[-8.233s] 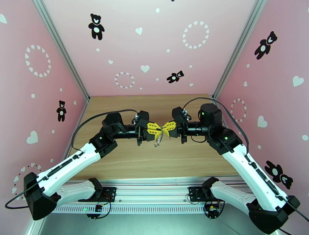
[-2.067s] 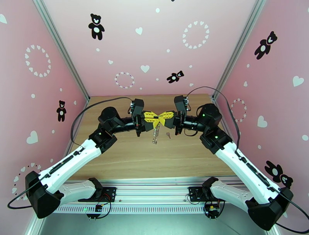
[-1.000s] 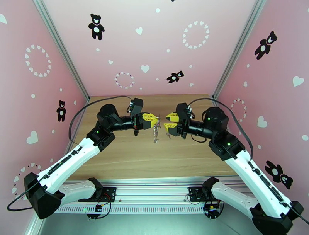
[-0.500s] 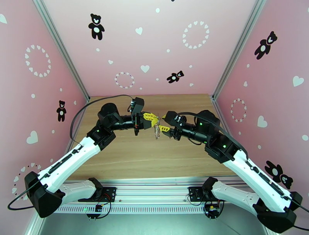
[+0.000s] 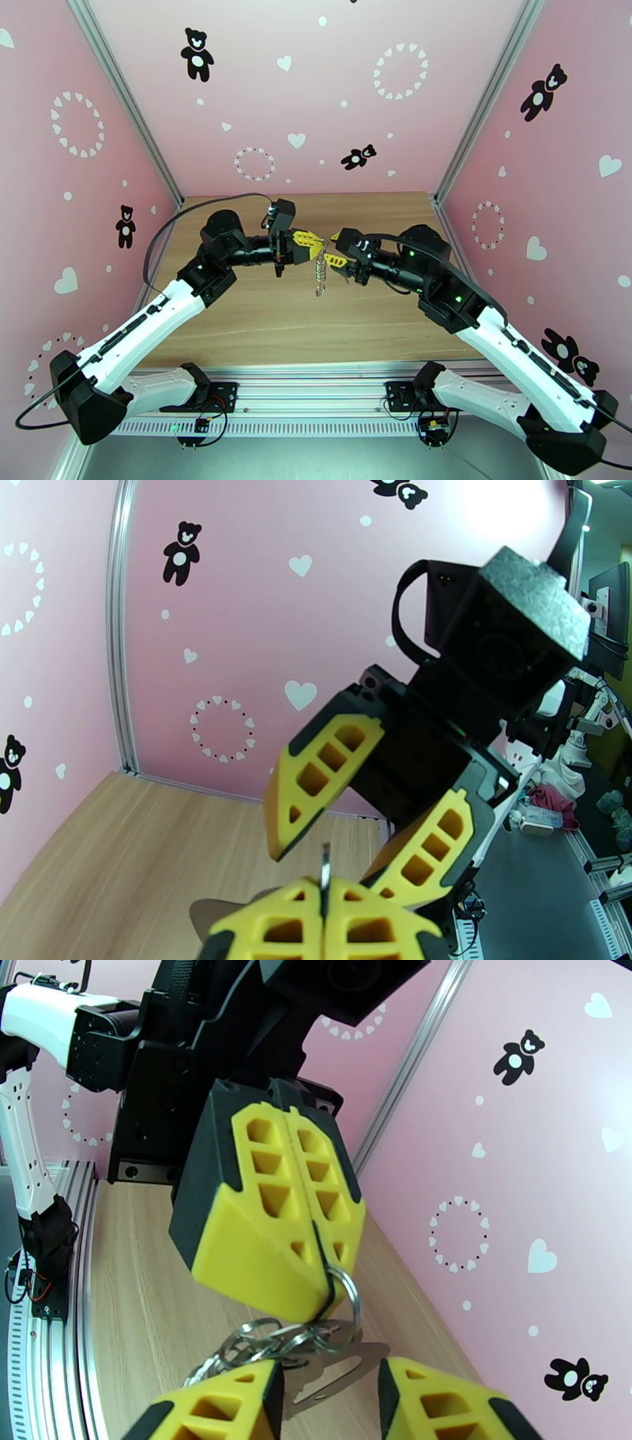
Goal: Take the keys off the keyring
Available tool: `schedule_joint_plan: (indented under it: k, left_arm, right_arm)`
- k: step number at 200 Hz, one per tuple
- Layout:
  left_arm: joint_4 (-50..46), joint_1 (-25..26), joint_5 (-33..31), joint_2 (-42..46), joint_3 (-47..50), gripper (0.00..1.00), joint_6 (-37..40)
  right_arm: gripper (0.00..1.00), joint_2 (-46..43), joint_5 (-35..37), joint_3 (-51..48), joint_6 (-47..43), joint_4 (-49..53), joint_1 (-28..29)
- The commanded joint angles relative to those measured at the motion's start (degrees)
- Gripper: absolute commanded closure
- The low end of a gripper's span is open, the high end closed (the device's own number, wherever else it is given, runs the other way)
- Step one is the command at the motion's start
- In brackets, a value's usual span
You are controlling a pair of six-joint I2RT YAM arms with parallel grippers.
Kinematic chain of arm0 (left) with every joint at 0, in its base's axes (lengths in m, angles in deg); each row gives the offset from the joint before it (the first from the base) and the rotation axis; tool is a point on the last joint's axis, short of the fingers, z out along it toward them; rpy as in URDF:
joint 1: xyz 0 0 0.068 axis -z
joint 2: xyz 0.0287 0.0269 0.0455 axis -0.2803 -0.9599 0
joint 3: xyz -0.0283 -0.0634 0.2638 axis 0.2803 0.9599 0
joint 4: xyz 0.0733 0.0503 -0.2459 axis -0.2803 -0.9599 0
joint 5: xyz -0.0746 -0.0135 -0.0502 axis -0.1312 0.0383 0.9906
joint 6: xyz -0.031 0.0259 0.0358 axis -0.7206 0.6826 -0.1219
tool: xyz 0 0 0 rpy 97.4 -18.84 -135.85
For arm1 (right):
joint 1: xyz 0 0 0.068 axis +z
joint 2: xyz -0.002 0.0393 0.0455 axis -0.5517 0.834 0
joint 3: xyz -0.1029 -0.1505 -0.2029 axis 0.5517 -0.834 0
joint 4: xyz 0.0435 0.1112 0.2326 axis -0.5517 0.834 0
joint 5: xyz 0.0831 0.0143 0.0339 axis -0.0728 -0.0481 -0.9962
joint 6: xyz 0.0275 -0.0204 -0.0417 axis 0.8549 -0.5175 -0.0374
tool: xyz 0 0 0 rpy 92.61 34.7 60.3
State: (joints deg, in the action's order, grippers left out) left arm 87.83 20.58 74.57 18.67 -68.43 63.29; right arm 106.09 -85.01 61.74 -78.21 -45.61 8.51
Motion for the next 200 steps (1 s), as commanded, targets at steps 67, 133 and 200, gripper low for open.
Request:
schedule_joint_plan:
  k: [67,133,200]
  left_arm:
    - [-2.56,-0.38,0.12,0.48,-1.72,1.0,1.68]
    - [-3.81,-0.3,0.42,-0.47,-3.28,1.0,1.68]
    - [-13.29,-0.34,-0.58,-0.84,-6.86,1.0,3.53]
  right_arm:
    - [0.75,0.42,3.2,1.13,-0.84,-2.05,0.31]
    - [0.85,0.33,2.17,2.09,-2.23,-0.32,0.35]
    - [0.99,-0.02,4.83,3.15,-7.04,2.85,0.34]
